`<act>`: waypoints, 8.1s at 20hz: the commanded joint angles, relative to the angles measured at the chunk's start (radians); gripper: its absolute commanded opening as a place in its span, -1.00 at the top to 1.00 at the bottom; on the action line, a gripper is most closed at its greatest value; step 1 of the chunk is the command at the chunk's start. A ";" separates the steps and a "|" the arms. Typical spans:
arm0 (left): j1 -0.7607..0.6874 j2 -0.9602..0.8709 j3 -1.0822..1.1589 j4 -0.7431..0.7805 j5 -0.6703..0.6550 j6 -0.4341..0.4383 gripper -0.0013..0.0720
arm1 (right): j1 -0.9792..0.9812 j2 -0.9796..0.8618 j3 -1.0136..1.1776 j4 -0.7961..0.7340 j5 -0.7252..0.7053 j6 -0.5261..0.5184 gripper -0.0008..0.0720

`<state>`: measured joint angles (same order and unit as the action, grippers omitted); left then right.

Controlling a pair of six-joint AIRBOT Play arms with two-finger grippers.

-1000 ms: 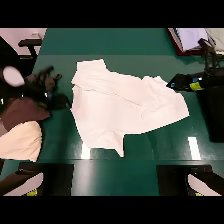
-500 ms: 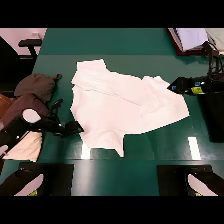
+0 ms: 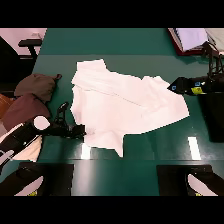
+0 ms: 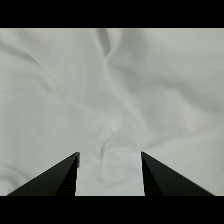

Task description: Fold the shirts.

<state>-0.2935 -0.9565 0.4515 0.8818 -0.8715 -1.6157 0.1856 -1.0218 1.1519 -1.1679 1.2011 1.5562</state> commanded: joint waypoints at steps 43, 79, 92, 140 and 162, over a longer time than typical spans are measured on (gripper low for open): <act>0.352 0.227 1.721 0.312 -0.147 -0.012 0.89 | -0.632 0.263 0.859 0.173 0.132 -0.101 0.93; 0.351 -0.599 0.901 0.232 -0.222 0.288 0.89 | -0.139 -0.654 0.433 -0.316 0.091 -0.019 0.93; 0.351 -0.279 0.576 0.250 -0.375 0.166 -0.41 | -0.235 -0.341 0.175 -0.106 0.160 -0.073 0.02; 0.351 0.139 0.074 0.072 -0.282 0.184 0.89 | -0.559 -0.068 -0.593 0.072 0.006 -0.152 0.75; 0.352 0.095 0.378 0.152 -0.296 0.170 0.90 | -0.290 -0.128 -0.026 -0.184 0.146 -0.144 0.93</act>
<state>0.0578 -0.7269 0.7757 1.0245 -1.3109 -1.5059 -0.1669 -1.0145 1.0210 -1.3682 1.4212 1.4048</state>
